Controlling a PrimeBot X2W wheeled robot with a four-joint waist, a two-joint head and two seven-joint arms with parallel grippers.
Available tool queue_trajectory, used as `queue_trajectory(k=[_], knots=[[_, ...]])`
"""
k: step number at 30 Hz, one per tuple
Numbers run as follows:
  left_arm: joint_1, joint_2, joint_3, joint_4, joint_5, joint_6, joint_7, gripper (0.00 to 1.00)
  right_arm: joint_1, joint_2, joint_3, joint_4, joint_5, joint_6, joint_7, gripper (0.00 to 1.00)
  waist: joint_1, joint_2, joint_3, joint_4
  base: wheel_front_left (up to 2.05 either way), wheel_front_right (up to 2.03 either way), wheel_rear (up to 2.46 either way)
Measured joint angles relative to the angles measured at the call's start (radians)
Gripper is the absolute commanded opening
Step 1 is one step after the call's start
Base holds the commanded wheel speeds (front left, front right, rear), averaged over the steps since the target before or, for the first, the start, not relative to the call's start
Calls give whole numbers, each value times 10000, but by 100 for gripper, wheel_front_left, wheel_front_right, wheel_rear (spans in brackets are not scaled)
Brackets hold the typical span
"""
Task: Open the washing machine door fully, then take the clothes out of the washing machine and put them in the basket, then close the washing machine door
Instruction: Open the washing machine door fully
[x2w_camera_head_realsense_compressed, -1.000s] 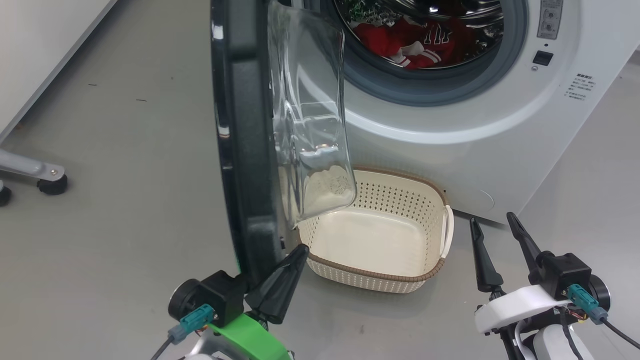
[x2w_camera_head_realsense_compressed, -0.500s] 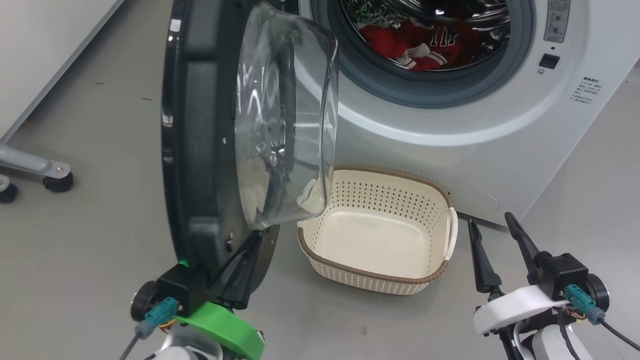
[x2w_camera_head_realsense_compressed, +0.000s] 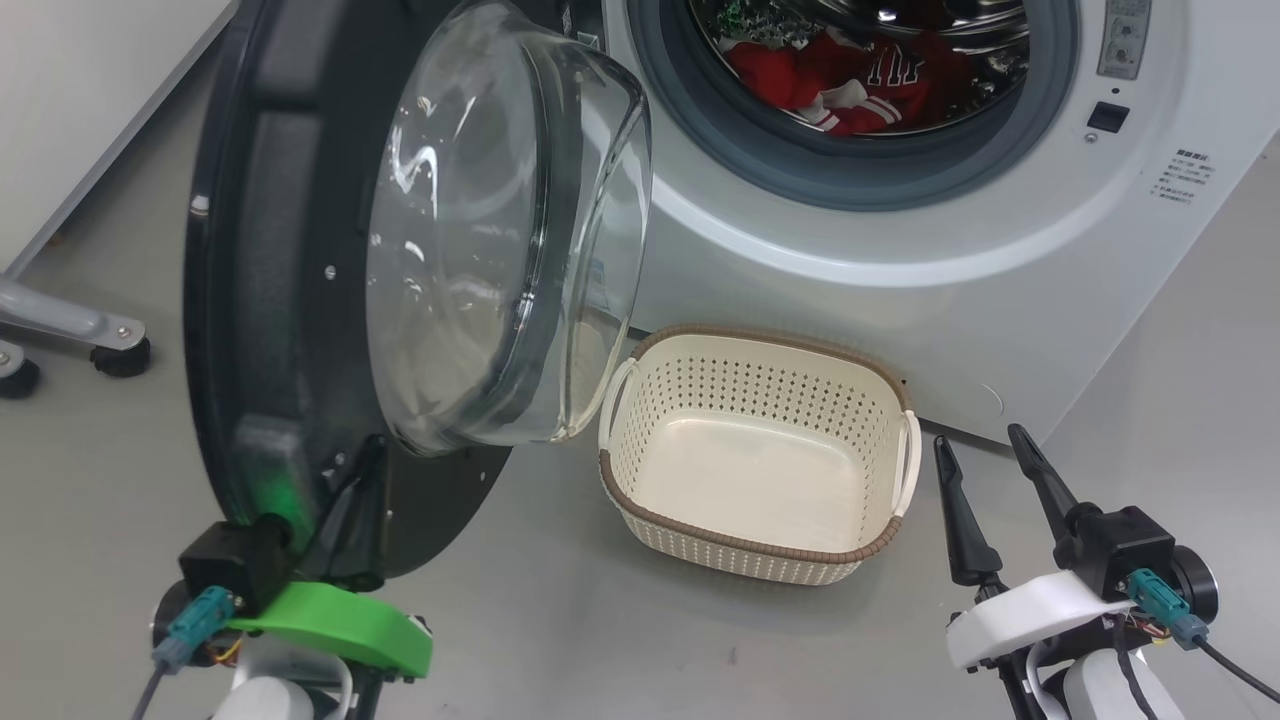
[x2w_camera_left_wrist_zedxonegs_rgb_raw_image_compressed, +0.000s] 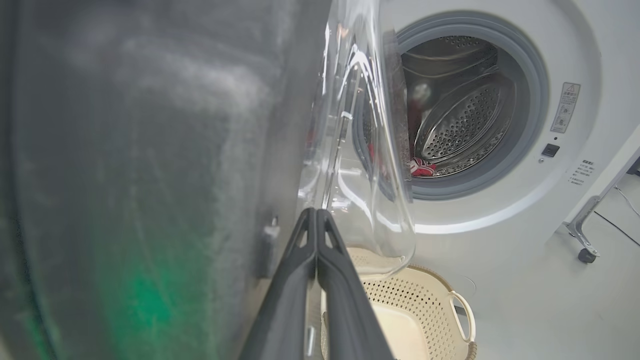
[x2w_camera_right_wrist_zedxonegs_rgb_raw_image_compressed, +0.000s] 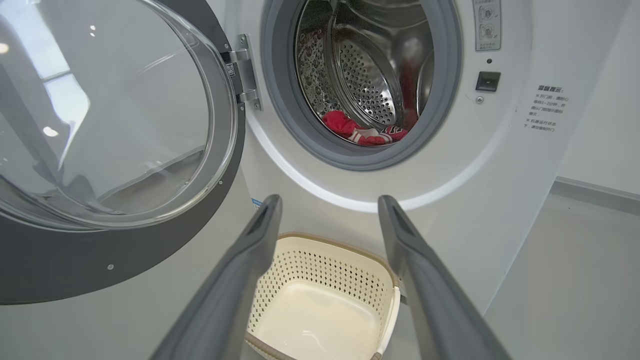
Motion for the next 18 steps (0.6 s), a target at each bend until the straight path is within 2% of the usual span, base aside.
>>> queue_trajectory(k=[18], knots=[[-957, 236, 1388, 1168, -477, 157, -523, 0, -233, -8, -4, -163, -232, 58, 0, 100, 0, 0, 606, -71, 0, 0, 0]])
